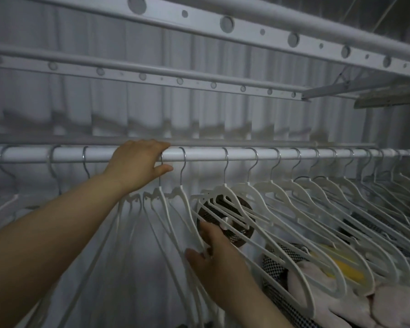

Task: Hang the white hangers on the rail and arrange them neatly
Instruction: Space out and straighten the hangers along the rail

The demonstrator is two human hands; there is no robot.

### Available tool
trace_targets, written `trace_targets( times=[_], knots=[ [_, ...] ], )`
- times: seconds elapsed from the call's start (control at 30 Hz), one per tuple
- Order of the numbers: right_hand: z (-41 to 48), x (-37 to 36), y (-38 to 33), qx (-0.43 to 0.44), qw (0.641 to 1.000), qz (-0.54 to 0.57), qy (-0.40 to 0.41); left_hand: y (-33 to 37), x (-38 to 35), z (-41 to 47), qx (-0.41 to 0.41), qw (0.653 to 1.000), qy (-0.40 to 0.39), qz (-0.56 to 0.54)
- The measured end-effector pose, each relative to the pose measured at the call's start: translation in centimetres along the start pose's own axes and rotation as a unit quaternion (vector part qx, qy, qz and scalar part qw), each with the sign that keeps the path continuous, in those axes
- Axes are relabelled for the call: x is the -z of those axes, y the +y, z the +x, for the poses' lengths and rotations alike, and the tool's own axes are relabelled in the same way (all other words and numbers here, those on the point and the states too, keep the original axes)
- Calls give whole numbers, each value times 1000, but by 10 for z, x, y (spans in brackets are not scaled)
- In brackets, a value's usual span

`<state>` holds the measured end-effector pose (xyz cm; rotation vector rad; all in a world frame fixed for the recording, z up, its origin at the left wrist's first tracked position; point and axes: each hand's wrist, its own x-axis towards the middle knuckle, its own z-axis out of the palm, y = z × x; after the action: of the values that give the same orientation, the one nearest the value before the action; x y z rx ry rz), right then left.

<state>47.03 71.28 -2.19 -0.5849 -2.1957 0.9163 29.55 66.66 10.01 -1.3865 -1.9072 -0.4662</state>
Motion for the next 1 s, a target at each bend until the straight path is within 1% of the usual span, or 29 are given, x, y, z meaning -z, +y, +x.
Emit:
trace_targets(
  times=[0.07, 0.1, 0.17, 0.23, 0.33, 0.4, 0.53, 0.73, 1.0],
  knots=[
    [7, -7, 7, -23, 1000, -5, 17, -4, 2, -3, 9, 1000, 0, 2],
    [9, -10, 8, -42, 999, 6, 9, -6, 4, -5, 12, 1000, 1, 3],
    [10, -13, 10, -88, 994, 63, -16, -10, 7, -8, 14, 1000, 4, 1],
    [10, -14, 11, -105, 989, 99, -30, -15, 8, -11, 15, 1000, 8, -3],
    [12, -16, 16, -86, 990, 110, -5, -20, 9, -14, 14, 1000, 11, -5],
    [11, -12, 17, -89, 989, 121, 9, -22, 9, -14, 13, 1000, 8, -9],
    [10, -5, 21, -92, 984, 153, 10, -23, 9, -15, 21, 1000, 7, -10],
    [12, -8, 26, -86, 986, 141, 16, -24, 9, -16, 24, 1000, 16, -13],
    [13, -10, 30, -68, 990, 116, 45, -25, 7, -17, 17, 999, 27, -10]
  ],
)
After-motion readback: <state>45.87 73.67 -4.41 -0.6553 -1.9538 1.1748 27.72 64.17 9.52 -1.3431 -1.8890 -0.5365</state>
